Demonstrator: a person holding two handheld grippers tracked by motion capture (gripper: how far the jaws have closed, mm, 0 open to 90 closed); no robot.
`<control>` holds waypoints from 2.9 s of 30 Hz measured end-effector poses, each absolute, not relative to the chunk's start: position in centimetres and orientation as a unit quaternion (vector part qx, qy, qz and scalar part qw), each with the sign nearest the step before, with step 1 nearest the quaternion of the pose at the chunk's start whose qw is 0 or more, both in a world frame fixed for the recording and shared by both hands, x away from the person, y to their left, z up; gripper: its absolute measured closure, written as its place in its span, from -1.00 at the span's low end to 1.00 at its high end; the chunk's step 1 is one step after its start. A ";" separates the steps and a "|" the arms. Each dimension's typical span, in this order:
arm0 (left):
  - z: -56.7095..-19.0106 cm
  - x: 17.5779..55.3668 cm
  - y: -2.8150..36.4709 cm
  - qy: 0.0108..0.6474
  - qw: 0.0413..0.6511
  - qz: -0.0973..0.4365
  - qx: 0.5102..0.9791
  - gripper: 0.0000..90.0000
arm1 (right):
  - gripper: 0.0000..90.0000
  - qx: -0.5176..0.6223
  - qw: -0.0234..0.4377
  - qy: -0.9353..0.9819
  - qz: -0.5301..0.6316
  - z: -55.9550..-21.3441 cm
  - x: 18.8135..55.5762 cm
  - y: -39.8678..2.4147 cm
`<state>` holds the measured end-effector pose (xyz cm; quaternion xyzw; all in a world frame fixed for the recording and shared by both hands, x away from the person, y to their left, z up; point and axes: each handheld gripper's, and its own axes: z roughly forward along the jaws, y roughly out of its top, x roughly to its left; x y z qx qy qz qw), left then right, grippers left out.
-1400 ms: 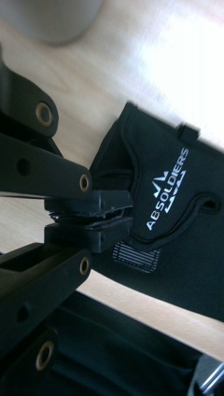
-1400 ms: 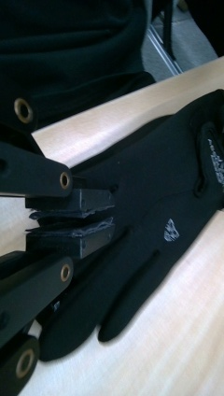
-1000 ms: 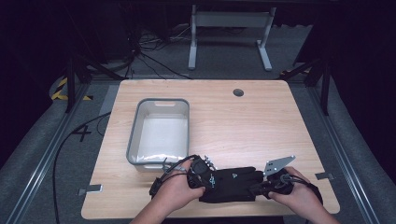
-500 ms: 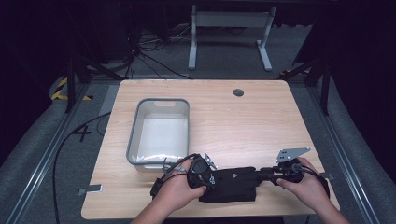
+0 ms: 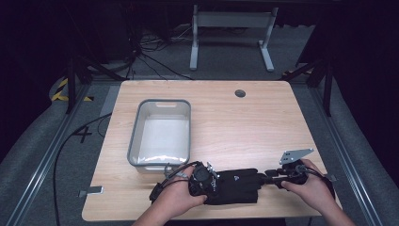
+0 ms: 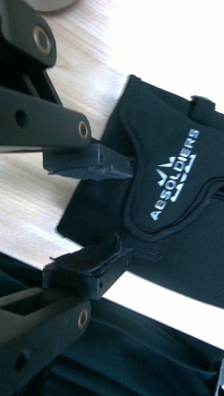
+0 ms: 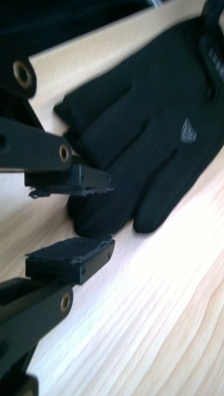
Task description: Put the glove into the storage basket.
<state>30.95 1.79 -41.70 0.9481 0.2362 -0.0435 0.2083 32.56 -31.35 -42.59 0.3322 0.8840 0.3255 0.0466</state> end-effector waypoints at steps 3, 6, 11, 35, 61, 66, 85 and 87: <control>-41.5 30.1 2.5 0.241 0.212 -0.034 0.946 0.14 | 0.35 0.338 0.049 0.884 0.319 -42.8 32.7 -31.9; -41.7 29.5 2.9 0.246 0.209 -0.029 0.946 0.03 | 0.25 0.331 0.039 0.889 0.312 -43.3 32.8 -31.8; -42.1 29.4 2.7 0.249 0.200 -0.027 0.947 -0.03 | 0.39 0.315 0.032 0.897 0.309 -44.0 33.2 -31.3; -42.4 29.9 3.2 0.267 0.195 -0.027 0.944 0.82 | 0.91 0.283 0.043 0.902 0.322 -40.4 31.1 -31.1; -39.3 31.6 2.2 0.252 0.273 -0.018 0.928 0.32 | 0.61 0.325 0.083 0.878 0.341 -40.9 32.4 -32.4; -38.9 32.2 1.2 0.240 0.294 -0.019 0.925 0.25 | 0.58 0.343 0.080 0.867 0.353 -40.7 32.5 -33.5; -40.2 32.7 -3.4 0.178 0.309 -0.029 0.934 0.12 | 0.46 0.388 0.058 0.844 0.365 -42.0 33.2 -35.8; -40.6 32.8 -3.7 0.173 0.312 -0.025 0.934 0.06 | 0.46 0.389 0.054 0.844 0.365 -42.2 33.1 -35.7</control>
